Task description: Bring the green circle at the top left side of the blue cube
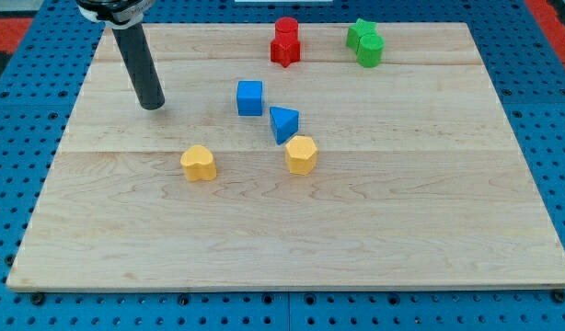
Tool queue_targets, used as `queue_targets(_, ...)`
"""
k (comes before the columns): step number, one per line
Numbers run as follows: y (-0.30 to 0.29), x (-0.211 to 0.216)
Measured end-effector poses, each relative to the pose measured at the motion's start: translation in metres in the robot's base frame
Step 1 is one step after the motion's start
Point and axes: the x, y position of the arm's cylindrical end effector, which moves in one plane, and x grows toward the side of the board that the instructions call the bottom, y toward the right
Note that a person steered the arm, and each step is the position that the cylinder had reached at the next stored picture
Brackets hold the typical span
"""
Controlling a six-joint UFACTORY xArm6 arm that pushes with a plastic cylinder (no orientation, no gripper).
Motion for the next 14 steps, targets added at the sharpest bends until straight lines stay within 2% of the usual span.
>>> queue_targets(3,0.005,0.011)
queue_targets(4,-0.014,0.029)
queue_targets(5,-0.025,0.101)
queue_targets(6,-0.018,0.156)
queue_targets(7,-0.041,0.218)
queue_targets(8,0.044,0.237)
queue_targets(10,0.061,0.223)
queue_targets(12,0.249,0.220)
queue_targets(13,0.321,0.144)
queue_targets(14,0.366,0.071)
